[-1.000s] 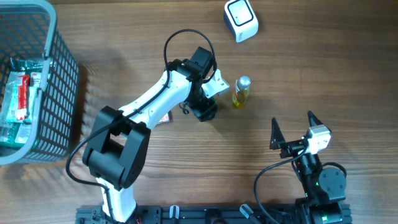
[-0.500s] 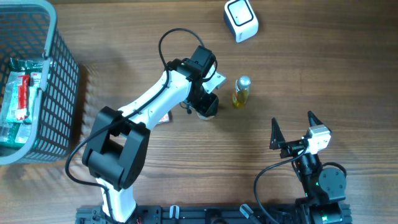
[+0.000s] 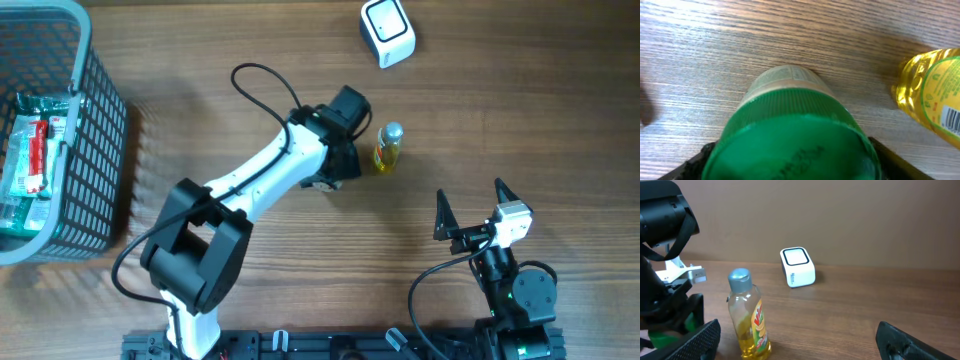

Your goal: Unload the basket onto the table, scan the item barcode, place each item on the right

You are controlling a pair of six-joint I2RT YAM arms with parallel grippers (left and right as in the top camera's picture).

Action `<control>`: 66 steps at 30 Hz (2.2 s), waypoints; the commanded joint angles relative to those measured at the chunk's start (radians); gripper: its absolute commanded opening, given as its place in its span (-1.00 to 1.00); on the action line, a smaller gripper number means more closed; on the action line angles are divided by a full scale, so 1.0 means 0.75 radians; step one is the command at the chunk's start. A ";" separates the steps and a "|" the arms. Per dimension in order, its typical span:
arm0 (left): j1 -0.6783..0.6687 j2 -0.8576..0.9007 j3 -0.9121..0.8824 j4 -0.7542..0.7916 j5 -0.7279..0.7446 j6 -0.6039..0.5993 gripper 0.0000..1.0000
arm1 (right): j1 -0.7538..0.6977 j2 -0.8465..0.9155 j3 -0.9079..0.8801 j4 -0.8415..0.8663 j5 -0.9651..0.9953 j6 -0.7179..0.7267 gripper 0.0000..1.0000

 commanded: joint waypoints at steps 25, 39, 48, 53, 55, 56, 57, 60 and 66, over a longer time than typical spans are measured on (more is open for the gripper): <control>-0.006 -0.023 -0.008 0.035 0.127 1.133 0.30 | -0.003 -0.006 -0.001 0.003 -0.007 -0.016 1.00; -0.013 -0.023 -0.008 0.037 0.280 0.752 0.06 | -0.003 -0.006 -0.001 0.003 -0.007 -0.016 0.99; -0.039 -0.023 -0.007 0.067 0.289 0.697 0.09 | -0.003 -0.006 -0.001 0.003 -0.007 -0.016 1.00; -0.039 -0.023 -0.007 0.089 0.289 0.697 0.12 | -0.003 -0.006 -0.001 0.003 -0.007 -0.016 1.00; -0.039 -0.026 -0.007 0.091 0.289 0.697 0.27 | -0.003 -0.006 -0.001 0.003 -0.007 -0.016 0.99; -0.038 -0.032 -0.007 0.091 0.289 0.698 0.31 | -0.003 -0.006 -0.001 0.003 -0.007 -0.016 0.99; -0.036 -0.040 -0.007 0.092 0.289 0.698 0.36 | -0.003 -0.006 -0.001 0.003 -0.007 -0.016 0.99; -0.023 -0.075 -0.005 0.092 0.289 0.698 0.45 | -0.003 -0.006 -0.001 0.003 -0.007 -0.016 0.99; 0.021 -0.200 0.007 0.091 0.249 0.697 0.54 | -0.003 -0.006 -0.001 0.003 -0.007 -0.016 0.99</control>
